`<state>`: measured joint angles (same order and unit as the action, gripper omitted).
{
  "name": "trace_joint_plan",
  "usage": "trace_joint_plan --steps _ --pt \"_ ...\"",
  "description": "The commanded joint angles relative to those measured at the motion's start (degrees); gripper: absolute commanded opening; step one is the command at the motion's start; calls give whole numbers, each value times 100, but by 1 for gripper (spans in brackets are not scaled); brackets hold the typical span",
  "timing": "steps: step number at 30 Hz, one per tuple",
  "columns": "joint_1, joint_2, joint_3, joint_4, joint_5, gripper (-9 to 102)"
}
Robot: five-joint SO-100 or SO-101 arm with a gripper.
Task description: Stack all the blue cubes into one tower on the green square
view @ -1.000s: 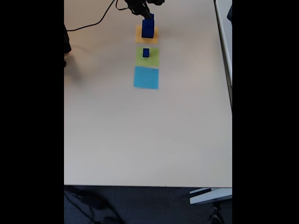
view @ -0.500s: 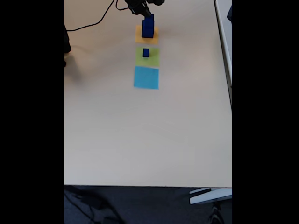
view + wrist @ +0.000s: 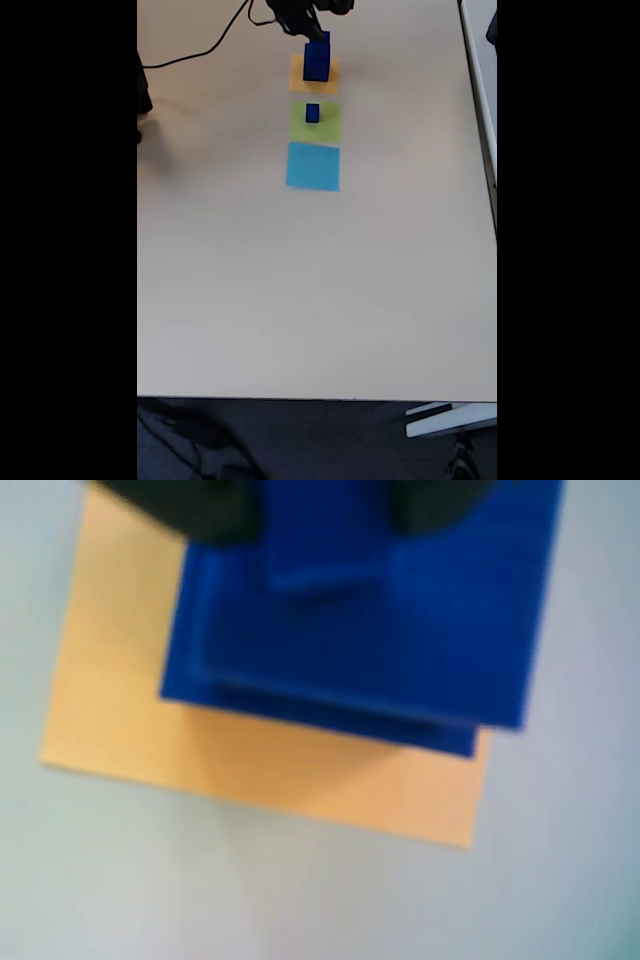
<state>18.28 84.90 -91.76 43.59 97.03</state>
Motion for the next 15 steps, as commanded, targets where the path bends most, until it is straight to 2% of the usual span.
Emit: trace_joint_plan --steps 1,15 --pt "-97 360 519 114 -132 2" --pt "-360 422 668 343 -475 1"
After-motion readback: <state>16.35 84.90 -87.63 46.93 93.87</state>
